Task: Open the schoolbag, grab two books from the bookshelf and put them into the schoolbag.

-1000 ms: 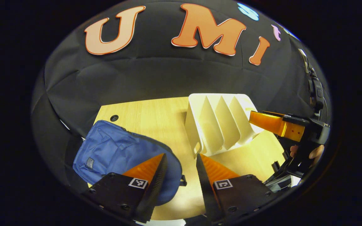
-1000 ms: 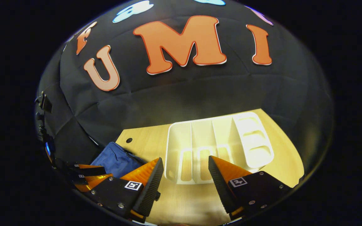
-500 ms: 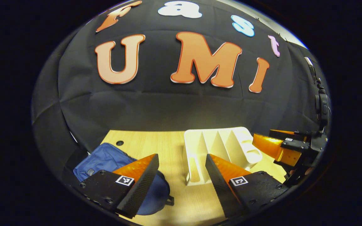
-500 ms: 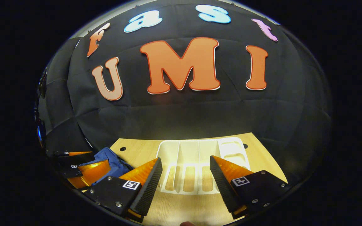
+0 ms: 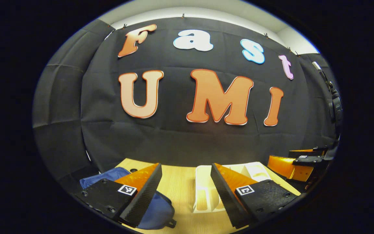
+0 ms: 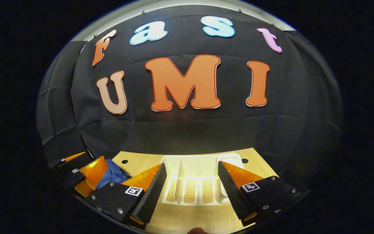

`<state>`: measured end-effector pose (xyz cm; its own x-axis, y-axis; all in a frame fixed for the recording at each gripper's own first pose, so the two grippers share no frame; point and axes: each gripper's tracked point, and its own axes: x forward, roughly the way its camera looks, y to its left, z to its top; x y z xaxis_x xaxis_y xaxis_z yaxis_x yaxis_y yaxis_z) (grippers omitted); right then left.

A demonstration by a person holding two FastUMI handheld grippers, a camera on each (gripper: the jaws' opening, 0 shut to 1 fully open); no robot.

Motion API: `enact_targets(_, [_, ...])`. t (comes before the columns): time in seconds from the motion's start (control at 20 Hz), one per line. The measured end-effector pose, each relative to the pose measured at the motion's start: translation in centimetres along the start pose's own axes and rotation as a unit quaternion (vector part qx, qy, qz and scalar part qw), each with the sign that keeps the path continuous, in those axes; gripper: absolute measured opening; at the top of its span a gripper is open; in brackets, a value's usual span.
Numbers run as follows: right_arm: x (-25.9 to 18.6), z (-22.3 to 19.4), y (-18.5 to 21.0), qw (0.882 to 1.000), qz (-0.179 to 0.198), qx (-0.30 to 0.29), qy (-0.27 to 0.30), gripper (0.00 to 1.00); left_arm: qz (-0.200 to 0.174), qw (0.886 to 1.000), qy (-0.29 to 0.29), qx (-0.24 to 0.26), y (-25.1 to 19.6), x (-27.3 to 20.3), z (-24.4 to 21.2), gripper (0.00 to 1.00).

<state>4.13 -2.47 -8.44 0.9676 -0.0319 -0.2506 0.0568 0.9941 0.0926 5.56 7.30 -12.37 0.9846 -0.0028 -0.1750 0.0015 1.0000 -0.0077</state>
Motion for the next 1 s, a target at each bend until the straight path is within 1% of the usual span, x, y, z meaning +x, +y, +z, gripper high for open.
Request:
enact_targets(0.05, [0.0,-0.1,0.0,1.0,-0.001,0.003,-0.007,0.95,-0.003,1.0,-0.004,0.009,-0.2,-0.3,0.1,0.94])
enact_targets(0.15, [-0.5,0.1,-0.4,1.0,-0.007,0.0,-0.028,0.95,-0.003,1.0,-0.012,0.028,-0.4,-0.6,0.1,0.95])
enact_targets(0.2, [-0.6,0.2,-0.7,0.999,-0.012,-0.004,-0.04,0.94,0.0,0.999,-0.021,0.033,-0.4,-0.7,0.4,0.95])
enact_targets(0.3, [-1.0,0.5,-0.6,0.998,-0.009,-0.003,-0.062,0.94,0.003,0.998,-0.045,0.034,-0.3,-1.0,1.4,0.95])
enact_targets(0.55, [-1.3,0.5,-0.5,0.997,-0.013,-0.017,-0.076,0.94,0.009,0.997,-0.062,0.054,0.1,-1.7,2.3,0.94])
enact_targets(0.7, [-1.7,1.2,0.0,0.996,-0.01,-0.025,-0.089,0.94,0.017,0.992,-0.094,0.08,0.4,-2.5,4.5,0.93])
enact_targets(0.8, [-2.0,1.6,0.0,0.994,-0.013,-0.033,-0.099,0.94,0.016,0.99,-0.117,0.078,0.1,-3.1,5.6,0.93])
enact_targets(1.0, [-2.6,2.9,0.1,0.992,-0.022,-0.034,-0.122,0.94,0.017,0.989,-0.129,0.075,0.4,-3.4,6.2,0.93])
